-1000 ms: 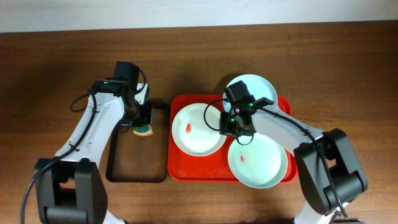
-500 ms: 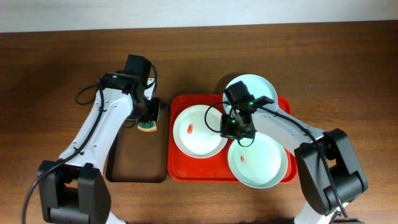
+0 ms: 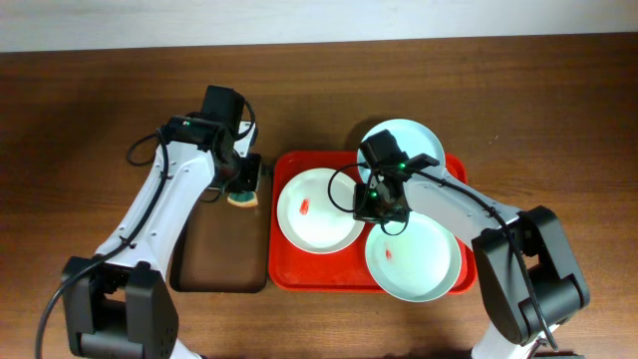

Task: Clean dirty plates on tray and stack at the side
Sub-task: 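Lift the sponge with the left gripper and carry it toward the white plate, then scrub the white plate's red stain with the sponge in the left gripper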

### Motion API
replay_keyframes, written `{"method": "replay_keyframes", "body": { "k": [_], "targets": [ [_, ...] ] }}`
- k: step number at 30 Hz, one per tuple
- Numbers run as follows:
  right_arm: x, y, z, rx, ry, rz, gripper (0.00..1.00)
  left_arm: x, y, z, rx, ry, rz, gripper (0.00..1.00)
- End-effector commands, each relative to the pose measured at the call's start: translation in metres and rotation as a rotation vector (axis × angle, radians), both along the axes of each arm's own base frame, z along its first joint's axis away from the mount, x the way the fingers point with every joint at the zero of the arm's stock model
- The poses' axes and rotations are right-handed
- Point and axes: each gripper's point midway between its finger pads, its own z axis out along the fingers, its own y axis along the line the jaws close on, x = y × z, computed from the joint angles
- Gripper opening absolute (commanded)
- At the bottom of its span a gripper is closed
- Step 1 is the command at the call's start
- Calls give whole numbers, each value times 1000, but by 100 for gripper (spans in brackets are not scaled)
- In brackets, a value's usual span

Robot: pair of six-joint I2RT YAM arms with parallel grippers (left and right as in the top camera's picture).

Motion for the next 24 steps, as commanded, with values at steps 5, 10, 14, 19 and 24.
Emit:
{"method": "replay_keyframes", "body": {
  "k": [5,10,14,19,24],
  "targets": [
    [4,0,4,7,-6,3,4,14,-72,14,-124,-109,-140,0],
    [4,0,4,7,-7,3,4,-2,-106,-15,-120,-23,-191,0],
    [4,0,4,8,-10,3,4,3,-108,-51,-99,34,-188,0],
    [6,-2,4,-5,-16,0,11,8,-108,-71,-82,49,-185,0],
    [6,-2,4,-4,-19,0,4,11,-109,-71,-82,35,-186,0]
  ]
}}
